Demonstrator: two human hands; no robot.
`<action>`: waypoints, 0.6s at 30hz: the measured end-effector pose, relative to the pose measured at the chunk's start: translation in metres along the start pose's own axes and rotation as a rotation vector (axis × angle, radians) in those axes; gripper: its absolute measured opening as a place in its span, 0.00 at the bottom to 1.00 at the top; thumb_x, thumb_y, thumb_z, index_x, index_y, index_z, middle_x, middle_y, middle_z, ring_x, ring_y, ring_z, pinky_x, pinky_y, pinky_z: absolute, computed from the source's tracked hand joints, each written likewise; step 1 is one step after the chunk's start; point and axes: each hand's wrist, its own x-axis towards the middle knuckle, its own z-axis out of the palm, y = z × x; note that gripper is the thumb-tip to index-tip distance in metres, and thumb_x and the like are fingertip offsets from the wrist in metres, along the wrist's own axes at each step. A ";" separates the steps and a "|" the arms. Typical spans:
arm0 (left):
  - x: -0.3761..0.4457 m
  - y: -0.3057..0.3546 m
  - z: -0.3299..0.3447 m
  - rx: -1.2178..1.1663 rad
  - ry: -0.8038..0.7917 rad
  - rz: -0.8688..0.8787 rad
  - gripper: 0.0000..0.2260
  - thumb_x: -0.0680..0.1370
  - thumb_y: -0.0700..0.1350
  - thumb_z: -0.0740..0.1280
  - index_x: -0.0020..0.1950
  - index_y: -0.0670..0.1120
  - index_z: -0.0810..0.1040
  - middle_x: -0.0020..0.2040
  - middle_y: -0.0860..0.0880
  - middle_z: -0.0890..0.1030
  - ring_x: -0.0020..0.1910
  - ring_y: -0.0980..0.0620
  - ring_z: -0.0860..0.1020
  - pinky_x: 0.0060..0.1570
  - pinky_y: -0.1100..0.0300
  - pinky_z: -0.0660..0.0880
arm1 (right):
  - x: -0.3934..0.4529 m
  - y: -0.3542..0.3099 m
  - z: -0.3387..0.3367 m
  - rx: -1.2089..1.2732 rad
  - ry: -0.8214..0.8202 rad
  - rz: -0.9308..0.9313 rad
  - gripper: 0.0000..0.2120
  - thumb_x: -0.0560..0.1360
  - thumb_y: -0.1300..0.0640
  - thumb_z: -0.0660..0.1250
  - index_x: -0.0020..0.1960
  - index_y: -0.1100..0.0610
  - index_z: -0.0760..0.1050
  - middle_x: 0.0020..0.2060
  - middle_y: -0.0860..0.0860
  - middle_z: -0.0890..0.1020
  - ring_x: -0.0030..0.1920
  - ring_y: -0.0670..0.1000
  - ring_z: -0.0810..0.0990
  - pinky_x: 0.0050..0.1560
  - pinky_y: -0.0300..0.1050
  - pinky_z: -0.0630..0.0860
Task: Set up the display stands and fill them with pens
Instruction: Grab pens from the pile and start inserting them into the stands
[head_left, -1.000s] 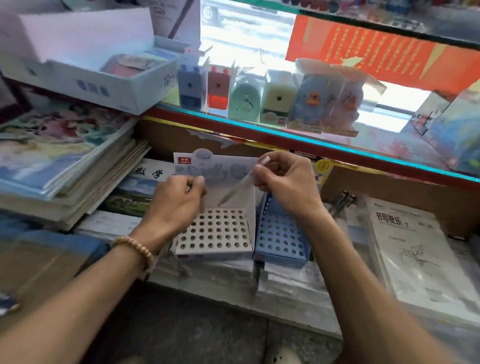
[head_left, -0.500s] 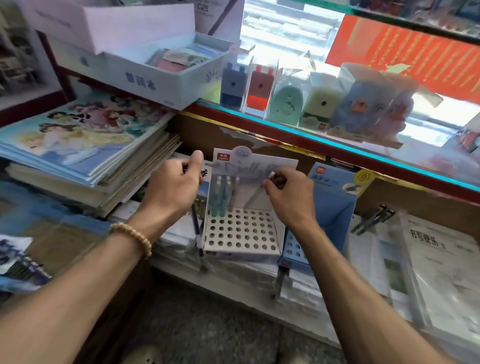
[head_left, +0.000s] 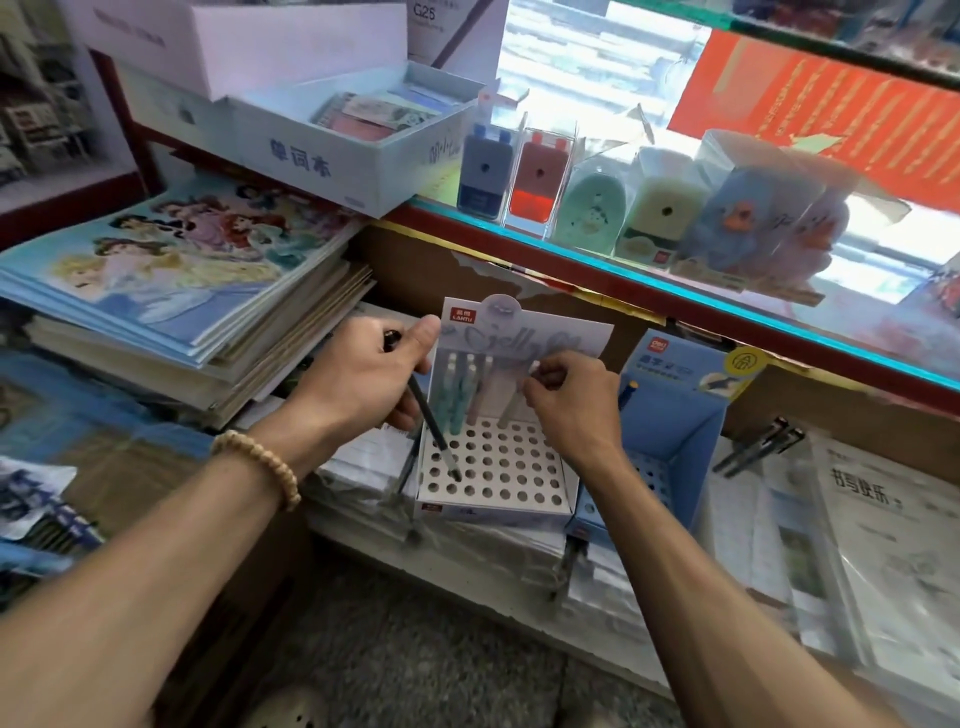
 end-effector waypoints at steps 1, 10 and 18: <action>0.000 0.001 0.000 -0.013 -0.018 0.003 0.20 0.81 0.57 0.61 0.41 0.42 0.76 0.28 0.46 0.78 0.28 0.50 0.79 0.34 0.53 0.80 | 0.001 0.001 0.000 0.023 0.002 0.013 0.05 0.75 0.59 0.73 0.51 0.58 0.83 0.44 0.50 0.84 0.45 0.46 0.82 0.52 0.46 0.81; -0.004 0.003 -0.004 -0.108 -0.058 -0.008 0.19 0.81 0.55 0.61 0.43 0.40 0.77 0.29 0.46 0.77 0.29 0.49 0.78 0.32 0.57 0.79 | -0.001 0.000 0.008 0.018 -0.043 0.072 0.06 0.75 0.53 0.73 0.44 0.56 0.84 0.37 0.47 0.83 0.39 0.44 0.81 0.48 0.53 0.82; -0.006 0.009 0.010 -0.120 -0.073 0.042 0.19 0.81 0.57 0.60 0.43 0.42 0.76 0.31 0.46 0.78 0.29 0.52 0.78 0.31 0.61 0.77 | -0.024 -0.045 -0.041 0.226 -0.369 -0.144 0.04 0.76 0.51 0.71 0.48 0.51 0.81 0.41 0.46 0.82 0.39 0.43 0.81 0.40 0.38 0.79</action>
